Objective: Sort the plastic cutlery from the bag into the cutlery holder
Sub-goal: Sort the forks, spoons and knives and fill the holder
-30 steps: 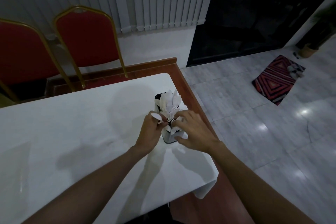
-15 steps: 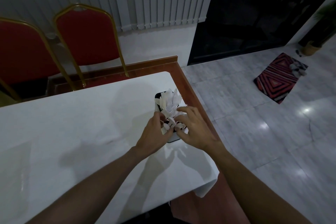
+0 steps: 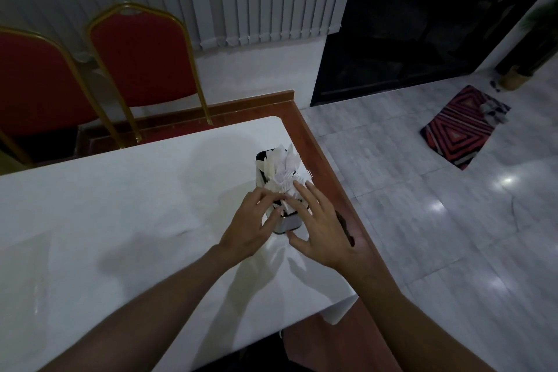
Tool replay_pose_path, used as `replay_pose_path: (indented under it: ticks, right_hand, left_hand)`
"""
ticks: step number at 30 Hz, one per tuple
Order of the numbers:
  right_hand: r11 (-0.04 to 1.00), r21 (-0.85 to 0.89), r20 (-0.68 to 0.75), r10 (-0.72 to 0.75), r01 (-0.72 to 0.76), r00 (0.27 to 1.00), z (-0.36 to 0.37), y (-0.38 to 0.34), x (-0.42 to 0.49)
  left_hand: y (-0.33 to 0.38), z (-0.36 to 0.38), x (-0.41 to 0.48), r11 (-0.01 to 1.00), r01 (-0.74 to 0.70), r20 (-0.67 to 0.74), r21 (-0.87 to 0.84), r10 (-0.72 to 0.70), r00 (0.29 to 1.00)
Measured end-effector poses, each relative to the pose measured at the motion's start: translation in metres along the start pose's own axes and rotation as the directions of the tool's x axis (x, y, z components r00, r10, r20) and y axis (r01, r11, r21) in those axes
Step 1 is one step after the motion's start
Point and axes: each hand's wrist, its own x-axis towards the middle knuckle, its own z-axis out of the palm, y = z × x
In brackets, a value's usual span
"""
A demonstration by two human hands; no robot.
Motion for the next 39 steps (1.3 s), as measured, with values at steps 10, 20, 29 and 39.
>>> replay_pose_path:
  ticks: [10,20,29,39]
  right_hand:
    - [0.694,0.340,0.089,0.648,-0.635,0.756,0.024,-0.003,-0.014]
    - [0.458,0.432,0.170,0.805,-0.777,0.569,0.065,-0.021,0.013]
    - [0.587,0.472,0.215,0.647,-0.658,0.731,0.055,0.003,0.048]
    - [0.682,0.553,0.461,0.229,-0.479,0.858,0.076,-0.042,0.195]
  left_hand:
    - [-0.028,-0.013,0.014,0.981,0.189,-0.191,0.035,-0.179,0.965]
    - [-0.055,-0.009,0.102,0.804,0.587,0.216,-0.100,-0.558,0.801]
    - [-0.088,-0.018,0.086,0.633,0.624,0.153,-0.458,-0.635,0.757]
    - [-0.149,-0.111,0.030,0.516,0.476,-0.230,-0.712,-0.812,0.536]
